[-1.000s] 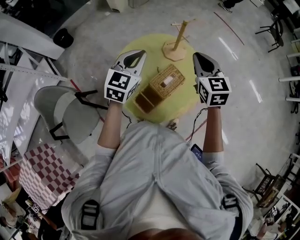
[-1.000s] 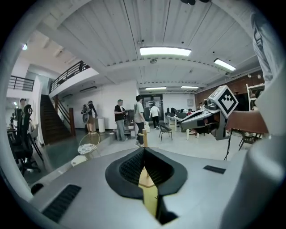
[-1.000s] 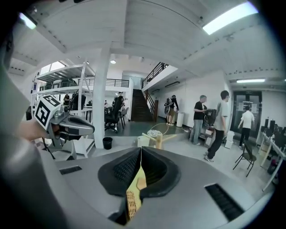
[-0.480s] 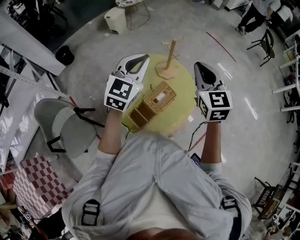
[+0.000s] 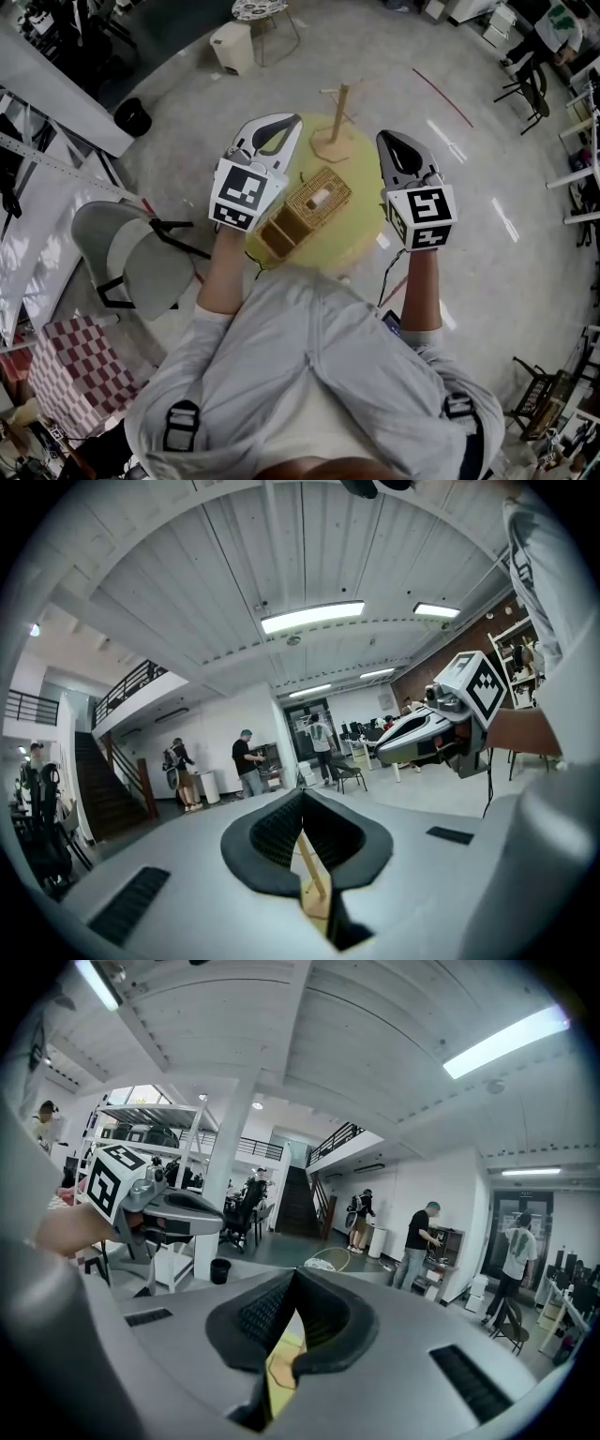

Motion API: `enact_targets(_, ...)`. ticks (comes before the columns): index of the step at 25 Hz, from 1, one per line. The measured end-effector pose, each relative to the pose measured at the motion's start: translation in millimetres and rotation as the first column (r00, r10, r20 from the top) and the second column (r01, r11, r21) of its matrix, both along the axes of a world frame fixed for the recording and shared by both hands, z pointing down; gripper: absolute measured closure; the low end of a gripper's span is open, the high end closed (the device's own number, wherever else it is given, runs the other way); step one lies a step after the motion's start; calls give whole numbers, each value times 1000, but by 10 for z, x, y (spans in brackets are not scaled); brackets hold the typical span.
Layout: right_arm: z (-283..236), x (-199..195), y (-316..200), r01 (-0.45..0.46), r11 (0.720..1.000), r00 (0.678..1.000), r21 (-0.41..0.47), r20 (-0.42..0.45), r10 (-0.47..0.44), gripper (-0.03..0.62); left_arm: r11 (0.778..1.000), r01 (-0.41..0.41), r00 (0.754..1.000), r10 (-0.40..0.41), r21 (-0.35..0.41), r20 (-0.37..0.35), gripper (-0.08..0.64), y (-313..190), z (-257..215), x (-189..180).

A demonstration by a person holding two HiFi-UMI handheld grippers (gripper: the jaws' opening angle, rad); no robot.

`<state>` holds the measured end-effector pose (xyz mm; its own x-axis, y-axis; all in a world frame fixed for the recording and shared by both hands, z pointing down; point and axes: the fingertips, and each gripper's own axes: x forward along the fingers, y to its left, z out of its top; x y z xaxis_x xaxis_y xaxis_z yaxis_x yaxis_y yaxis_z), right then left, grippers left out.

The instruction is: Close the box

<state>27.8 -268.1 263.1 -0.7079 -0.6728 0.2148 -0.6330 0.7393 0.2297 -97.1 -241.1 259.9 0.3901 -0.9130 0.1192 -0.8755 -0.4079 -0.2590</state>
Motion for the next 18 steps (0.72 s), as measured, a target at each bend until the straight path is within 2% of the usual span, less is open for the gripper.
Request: enact_targets(18, 184, -39, -21, -16, 1000, 1000, -24, -9, 16, 569, 999, 2, 1000, -3, -47, -18, 531, 3, 253, -105)
